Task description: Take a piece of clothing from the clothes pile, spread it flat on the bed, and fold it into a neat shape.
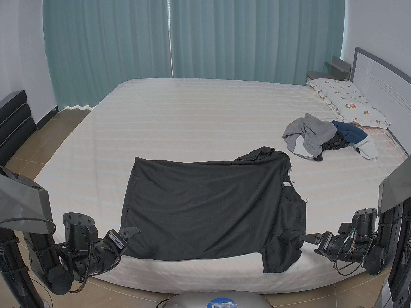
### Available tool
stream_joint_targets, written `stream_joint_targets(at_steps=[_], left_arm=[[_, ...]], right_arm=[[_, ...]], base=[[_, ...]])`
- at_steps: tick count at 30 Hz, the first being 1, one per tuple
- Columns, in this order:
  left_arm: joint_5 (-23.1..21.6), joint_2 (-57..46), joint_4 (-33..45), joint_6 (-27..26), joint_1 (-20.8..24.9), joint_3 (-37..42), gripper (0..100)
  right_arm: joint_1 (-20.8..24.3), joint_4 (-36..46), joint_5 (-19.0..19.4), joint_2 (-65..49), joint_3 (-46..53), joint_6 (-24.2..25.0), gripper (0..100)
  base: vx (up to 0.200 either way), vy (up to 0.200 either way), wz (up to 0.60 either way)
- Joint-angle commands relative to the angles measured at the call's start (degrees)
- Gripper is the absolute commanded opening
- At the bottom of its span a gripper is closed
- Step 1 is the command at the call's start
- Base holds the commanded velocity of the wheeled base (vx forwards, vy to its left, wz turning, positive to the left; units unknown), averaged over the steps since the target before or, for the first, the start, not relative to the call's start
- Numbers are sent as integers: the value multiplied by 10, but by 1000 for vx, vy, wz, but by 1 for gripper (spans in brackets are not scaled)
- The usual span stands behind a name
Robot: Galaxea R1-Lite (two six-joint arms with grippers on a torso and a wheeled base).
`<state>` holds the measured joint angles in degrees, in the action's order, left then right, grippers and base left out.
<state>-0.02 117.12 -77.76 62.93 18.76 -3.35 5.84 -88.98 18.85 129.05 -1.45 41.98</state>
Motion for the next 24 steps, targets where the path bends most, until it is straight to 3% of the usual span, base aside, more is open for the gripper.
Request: stream_joint_targets(at_steps=[1,11,24], left_arm=[[2,20,-2,-11,-7,27,100],[12,90,-7,-48,-35,31,100],[15,185,-122,-94,-40,26,100]], right_arm=[[2,-8,0,5,8,-1,100],[8,-8,0,10,12,-2,100],[8,-8,0,17,7,-1,100]], base=[[0,0,0],[0,0,0],[0,0,0]])
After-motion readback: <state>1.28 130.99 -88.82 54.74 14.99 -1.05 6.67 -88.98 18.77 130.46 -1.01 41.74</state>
